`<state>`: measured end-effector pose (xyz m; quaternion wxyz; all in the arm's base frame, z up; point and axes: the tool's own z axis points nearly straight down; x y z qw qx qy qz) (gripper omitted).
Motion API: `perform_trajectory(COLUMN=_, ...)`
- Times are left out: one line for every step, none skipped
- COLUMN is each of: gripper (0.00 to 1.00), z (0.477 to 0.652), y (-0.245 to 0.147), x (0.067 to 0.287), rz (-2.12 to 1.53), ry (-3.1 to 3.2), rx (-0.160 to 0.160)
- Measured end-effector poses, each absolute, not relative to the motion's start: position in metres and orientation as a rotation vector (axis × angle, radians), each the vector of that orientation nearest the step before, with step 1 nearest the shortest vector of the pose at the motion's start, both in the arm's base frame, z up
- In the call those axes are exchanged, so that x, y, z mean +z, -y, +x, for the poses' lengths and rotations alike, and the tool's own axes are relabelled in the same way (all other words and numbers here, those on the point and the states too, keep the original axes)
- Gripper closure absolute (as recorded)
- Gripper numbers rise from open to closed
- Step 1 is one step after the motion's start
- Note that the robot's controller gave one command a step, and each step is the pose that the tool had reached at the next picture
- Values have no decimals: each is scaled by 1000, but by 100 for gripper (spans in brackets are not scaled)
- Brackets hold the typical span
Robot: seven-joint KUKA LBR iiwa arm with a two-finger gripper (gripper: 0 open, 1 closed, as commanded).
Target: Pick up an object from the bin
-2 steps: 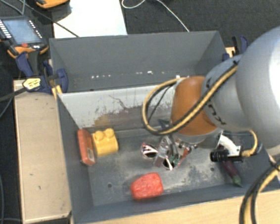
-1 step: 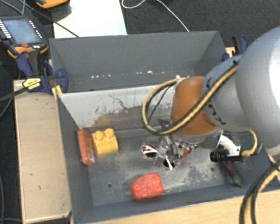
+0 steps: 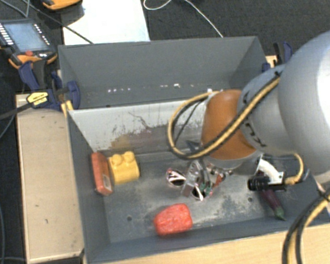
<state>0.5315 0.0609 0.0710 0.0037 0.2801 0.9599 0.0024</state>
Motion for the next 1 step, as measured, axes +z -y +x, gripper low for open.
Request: perform_trajectory(gripper=100, z=531, y=-61, x=71, rz=878, ry=-3009, rx=8)
